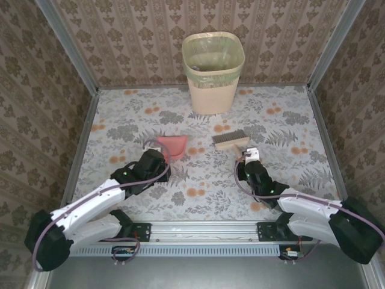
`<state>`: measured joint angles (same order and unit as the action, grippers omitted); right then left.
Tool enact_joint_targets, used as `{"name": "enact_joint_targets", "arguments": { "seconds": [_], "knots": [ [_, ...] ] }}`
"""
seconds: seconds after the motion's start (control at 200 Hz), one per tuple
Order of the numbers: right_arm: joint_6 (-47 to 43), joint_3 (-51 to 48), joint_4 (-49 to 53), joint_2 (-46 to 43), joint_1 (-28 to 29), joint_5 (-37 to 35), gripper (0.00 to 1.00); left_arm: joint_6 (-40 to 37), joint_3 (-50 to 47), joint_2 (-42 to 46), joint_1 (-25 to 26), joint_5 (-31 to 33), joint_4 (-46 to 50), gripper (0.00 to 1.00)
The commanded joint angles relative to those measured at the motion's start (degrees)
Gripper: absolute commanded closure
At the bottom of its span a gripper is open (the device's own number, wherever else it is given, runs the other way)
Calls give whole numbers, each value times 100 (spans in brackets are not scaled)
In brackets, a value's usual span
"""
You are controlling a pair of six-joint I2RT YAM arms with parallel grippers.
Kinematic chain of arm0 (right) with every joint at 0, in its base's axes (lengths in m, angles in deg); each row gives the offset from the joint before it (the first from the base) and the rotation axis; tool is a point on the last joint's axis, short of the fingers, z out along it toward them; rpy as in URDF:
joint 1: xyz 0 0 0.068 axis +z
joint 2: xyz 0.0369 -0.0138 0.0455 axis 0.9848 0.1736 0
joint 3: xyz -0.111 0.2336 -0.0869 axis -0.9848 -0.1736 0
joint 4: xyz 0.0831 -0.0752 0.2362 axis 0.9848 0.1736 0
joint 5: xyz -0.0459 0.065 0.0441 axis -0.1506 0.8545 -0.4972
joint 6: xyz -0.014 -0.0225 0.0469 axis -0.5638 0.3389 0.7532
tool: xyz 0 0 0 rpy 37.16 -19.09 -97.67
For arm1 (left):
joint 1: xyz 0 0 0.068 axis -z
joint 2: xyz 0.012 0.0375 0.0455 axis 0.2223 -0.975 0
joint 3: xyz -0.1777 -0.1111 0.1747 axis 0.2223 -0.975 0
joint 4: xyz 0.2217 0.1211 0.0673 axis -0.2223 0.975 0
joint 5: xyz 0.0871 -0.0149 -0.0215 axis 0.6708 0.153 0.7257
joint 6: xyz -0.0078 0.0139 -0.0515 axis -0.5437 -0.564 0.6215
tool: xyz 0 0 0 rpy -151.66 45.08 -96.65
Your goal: Sweep away the paper scraps from the table
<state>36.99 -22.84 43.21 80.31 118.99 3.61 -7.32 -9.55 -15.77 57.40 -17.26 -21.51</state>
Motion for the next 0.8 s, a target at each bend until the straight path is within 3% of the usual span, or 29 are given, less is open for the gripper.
{"name": "enact_joint_targets", "arguments": {
  "seconds": [0.0,0.3,0.43,0.59,0.795],
  "knots": [
    [-56,305,-347,306,73,-40,100,-13,7,-575,-24,-67,-444,100],
    [-93,671,-51,834,213,187,89,-141,508,-1936,-2,56,-651,100],
    [-78,799,47,1003,245,254,86,-129,660,-2174,-9,-8,-807,94],
    [-22,910,169,1143,267,327,83,-103,866,-2475,-9,-103,-861,83],
    [22,929,234,1107,263,323,71,-86,968,-2563,-16,-135,-835,54]
  ]
}}
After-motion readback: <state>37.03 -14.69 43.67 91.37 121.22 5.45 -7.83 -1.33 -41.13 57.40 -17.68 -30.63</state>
